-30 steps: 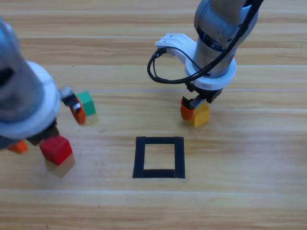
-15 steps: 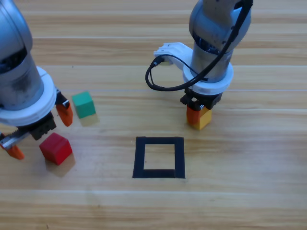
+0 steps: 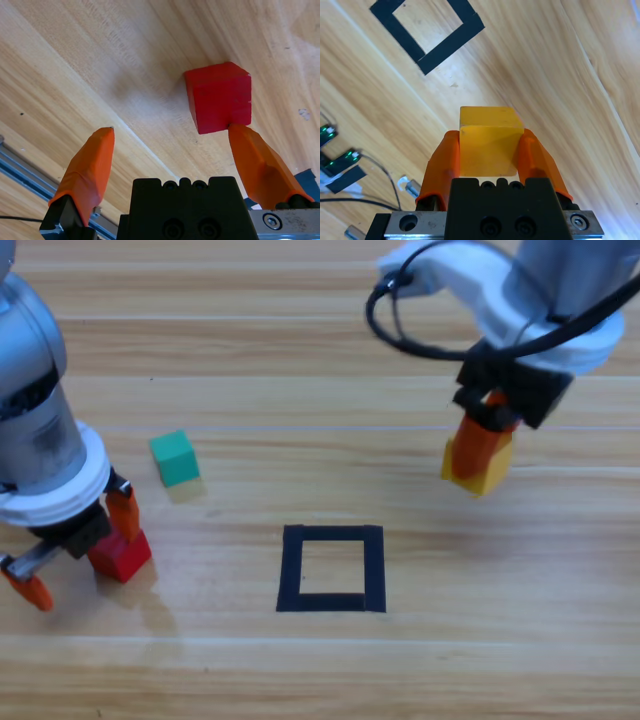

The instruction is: Stack the blocks in the rectangular block: red at the bottom, yellow in the middle, green on top

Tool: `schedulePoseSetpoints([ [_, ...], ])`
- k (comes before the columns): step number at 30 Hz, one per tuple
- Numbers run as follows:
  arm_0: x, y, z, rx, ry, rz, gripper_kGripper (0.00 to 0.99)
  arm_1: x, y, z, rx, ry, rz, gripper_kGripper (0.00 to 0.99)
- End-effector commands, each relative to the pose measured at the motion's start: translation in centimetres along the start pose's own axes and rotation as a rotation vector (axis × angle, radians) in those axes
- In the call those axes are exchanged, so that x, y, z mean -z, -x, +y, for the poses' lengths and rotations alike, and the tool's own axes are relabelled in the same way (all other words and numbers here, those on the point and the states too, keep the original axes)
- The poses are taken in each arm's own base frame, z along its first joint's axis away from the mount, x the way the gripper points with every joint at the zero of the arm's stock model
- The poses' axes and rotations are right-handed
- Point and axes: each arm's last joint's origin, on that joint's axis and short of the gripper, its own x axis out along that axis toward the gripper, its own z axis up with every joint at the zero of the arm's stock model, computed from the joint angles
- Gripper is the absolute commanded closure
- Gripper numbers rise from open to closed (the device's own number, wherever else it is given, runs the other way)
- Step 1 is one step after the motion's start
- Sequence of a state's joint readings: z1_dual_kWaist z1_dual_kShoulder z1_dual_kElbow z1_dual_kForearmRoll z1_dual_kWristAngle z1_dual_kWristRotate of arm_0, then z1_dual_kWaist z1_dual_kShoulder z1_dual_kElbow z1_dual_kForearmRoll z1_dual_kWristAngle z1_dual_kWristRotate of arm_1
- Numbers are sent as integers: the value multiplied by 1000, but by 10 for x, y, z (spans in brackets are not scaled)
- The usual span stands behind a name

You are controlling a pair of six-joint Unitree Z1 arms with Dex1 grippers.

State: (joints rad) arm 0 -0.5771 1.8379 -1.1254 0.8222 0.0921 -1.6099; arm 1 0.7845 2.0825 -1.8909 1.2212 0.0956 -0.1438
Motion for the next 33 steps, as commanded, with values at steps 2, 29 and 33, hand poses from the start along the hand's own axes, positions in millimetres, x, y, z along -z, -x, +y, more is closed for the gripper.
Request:
schedulePoseSetpoints([
  [2, -5, -19, -6, -32, 35, 12, 27, 13, -9, 3, -83, 16, 39, 990],
  [29, -15, 9, -29, 38, 3, 7, 31, 12, -10, 6, -138, 42, 28, 990],
  [33, -16, -5, -34, 8, 26, 30, 33, 12, -10, 7, -150, 48, 26, 990],
])
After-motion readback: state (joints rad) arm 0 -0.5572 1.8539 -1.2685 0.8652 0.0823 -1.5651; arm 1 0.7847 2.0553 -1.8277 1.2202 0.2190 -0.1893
